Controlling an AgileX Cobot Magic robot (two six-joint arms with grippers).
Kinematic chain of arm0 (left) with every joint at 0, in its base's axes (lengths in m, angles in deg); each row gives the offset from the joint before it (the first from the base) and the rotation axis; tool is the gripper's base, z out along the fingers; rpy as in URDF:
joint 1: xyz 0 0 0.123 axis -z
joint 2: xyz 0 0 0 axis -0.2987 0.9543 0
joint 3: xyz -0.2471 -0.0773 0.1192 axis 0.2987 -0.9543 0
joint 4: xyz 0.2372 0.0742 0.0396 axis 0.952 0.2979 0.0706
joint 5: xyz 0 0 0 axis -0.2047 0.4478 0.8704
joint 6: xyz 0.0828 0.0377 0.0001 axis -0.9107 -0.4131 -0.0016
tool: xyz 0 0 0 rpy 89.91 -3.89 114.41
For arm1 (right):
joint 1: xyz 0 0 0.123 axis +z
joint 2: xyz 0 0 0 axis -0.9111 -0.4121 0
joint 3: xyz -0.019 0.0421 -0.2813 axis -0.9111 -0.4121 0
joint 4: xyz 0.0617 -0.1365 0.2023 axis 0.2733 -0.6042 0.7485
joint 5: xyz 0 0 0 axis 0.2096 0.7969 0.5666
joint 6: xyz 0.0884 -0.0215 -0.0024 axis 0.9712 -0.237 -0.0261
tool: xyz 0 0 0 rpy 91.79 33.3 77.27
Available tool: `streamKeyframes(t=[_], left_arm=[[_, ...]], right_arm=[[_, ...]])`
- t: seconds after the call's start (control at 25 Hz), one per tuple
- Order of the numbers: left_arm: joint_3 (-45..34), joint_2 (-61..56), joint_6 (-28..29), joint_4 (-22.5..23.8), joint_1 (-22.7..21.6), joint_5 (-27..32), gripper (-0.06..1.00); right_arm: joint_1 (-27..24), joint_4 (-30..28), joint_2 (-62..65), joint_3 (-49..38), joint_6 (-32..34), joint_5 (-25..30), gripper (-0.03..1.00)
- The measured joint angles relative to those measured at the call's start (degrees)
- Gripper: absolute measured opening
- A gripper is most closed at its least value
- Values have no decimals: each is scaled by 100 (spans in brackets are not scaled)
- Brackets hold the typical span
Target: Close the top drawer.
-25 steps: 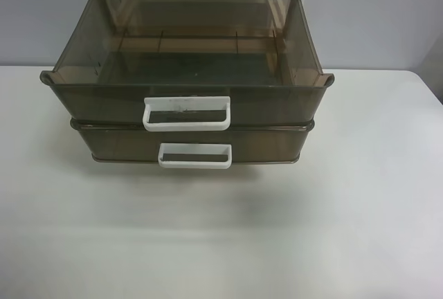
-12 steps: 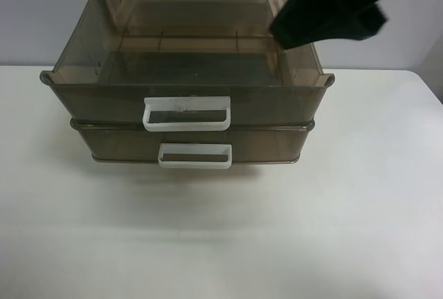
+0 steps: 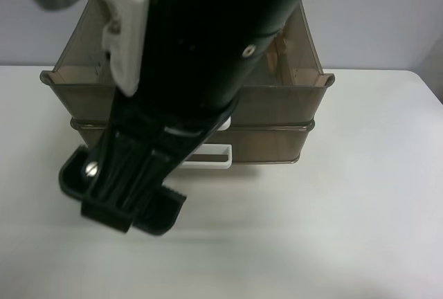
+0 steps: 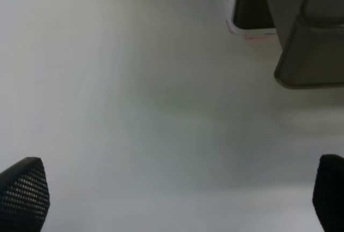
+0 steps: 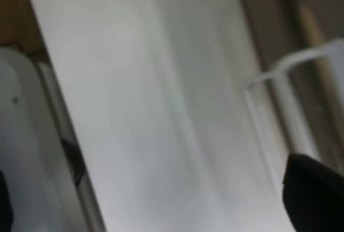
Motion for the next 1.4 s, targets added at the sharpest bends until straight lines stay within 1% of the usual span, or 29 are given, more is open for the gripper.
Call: streamKeyframes(t=[0.2, 0.48, 0.64, 0.84, 0.96, 1.12, 1.4], left_arm=[[0, 0, 0, 0, 0, 0, 99], [0, 0, 0, 0, 0, 0, 99], [0, 0, 0, 0, 0, 0, 99], [0, 0, 0, 0, 0, 0, 99], [0, 0, 0, 0, 0, 0, 99], [0, 0, 0, 0, 0, 0, 99], [0, 0, 0, 0, 0, 0, 99]], right_arm=[[83, 5, -473, 0, -20, 172, 98], [53, -462, -736, 0, 21, 256, 98], [-189, -473, -736, 0, 26, 257, 98], [-573, -295, -736, 0, -18, 250, 98], [-694, -182, -736, 0, -24, 215, 98], [-879, -88, -736, 0, -69, 74, 98], [-1352, -137, -736, 85, -241, -255, 98]])
